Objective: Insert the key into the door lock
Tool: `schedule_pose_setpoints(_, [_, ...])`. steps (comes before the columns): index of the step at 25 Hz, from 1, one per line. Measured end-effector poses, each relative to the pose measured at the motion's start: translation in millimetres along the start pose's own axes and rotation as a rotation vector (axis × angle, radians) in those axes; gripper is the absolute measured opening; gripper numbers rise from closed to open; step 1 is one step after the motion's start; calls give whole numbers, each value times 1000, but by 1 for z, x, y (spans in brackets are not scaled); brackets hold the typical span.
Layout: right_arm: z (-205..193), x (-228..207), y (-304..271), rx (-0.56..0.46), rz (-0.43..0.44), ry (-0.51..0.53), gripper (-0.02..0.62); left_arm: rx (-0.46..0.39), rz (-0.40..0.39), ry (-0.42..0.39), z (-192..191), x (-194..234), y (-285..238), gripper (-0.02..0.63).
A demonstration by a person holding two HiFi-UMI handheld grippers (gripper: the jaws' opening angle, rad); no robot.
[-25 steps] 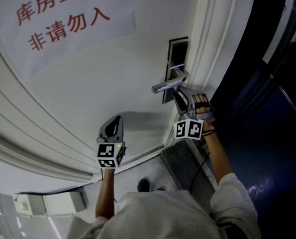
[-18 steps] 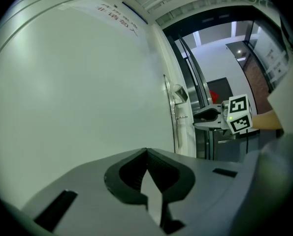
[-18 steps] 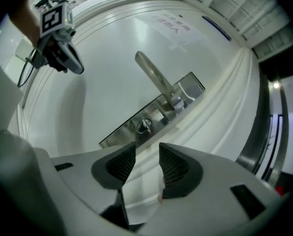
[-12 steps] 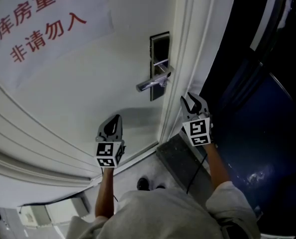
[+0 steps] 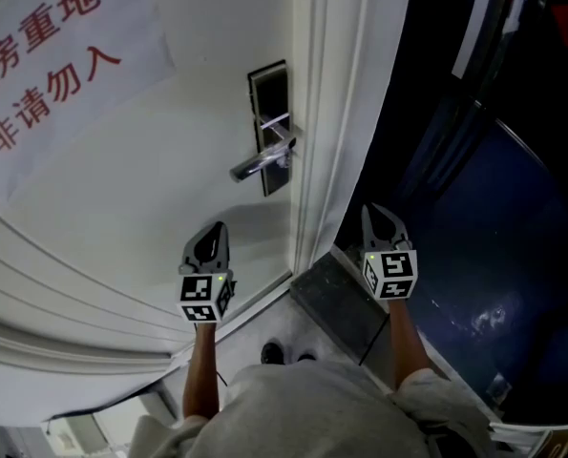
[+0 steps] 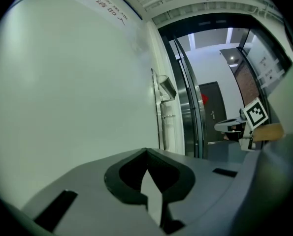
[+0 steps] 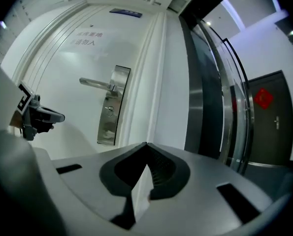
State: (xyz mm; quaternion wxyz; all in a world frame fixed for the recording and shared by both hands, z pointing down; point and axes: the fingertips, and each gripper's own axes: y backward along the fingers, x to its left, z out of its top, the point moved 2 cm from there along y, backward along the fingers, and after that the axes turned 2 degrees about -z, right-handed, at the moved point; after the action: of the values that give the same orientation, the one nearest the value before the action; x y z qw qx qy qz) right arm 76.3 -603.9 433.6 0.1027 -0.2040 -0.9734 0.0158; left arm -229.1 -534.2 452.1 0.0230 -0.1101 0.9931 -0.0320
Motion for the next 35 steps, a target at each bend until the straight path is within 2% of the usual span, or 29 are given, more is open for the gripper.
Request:
schedule_pose_setpoints(8, [-25, -10, 27, 27, -47, -42, 21, 7, -29, 14, -6, -13, -14, 17])
schedule_pose_setpoints(35, [-18, -1, 17, 19, -33, -19, 21, 17, -61, 12, -9, -27, -23, 17])
